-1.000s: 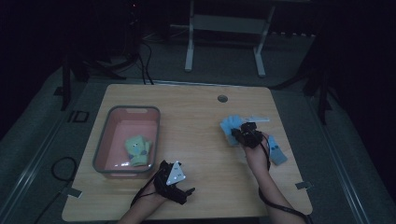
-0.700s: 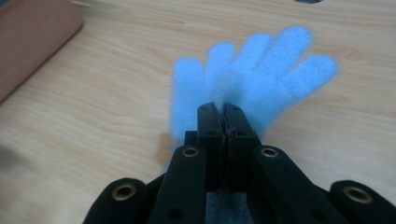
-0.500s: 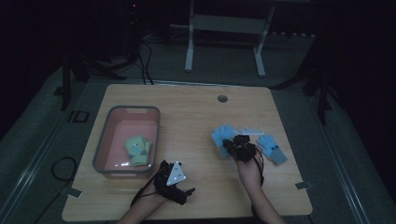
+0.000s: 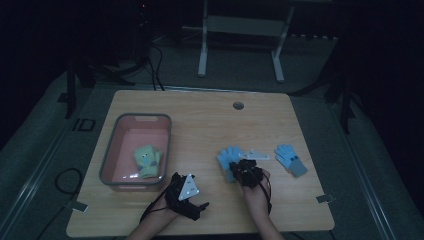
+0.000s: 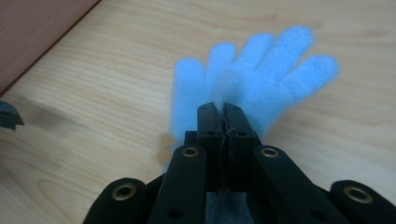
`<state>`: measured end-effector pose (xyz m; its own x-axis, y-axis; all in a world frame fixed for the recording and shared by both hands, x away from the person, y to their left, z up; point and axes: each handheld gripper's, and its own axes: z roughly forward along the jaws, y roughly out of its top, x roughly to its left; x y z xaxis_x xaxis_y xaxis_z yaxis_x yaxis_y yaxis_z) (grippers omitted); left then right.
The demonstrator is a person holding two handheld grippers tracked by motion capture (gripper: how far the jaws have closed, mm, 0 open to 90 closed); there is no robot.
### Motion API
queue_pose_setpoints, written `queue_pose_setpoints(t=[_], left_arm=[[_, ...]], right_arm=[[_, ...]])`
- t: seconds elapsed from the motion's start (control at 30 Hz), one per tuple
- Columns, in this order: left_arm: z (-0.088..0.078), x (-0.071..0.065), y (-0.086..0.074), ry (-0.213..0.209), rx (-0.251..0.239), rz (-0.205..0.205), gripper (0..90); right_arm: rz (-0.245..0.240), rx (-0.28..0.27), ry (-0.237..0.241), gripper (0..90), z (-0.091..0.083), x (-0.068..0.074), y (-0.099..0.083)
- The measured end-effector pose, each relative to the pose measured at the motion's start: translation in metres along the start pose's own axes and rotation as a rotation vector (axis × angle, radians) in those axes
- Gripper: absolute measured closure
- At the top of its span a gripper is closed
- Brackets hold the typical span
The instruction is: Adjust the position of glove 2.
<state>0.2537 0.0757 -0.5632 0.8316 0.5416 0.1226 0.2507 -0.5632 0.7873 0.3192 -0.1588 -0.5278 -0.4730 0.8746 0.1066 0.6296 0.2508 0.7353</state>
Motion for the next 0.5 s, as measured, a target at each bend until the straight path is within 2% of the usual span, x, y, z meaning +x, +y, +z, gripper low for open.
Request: queue_pose_setpoints(t=[0.07,0.23,0.4,0.5], left_arm=[[0.000,0.000,0.000,0.000,-0.002,-0.001,1.0],[0.000,-0.001,0.000,-0.003,-0.003,0.001,1.0],[-0.001,-0.001,0.000,-0.002,-0.002,0.003,0.9],[-0.001,-0.001,0.000,-0.003,-0.002,0.003,1.0]], right_arm=[[0.035,0.007,0.014,87.0,0.004,0.003,-0.006],[0.030,0.030,-0.004,83.4,0.012,0.009,-0.015],[0.014,0.032,-0.020,67.6,0.018,0.013,-0.021],[0.010,0.030,-0.006,58.0,0.017,0.016,-0.020]])
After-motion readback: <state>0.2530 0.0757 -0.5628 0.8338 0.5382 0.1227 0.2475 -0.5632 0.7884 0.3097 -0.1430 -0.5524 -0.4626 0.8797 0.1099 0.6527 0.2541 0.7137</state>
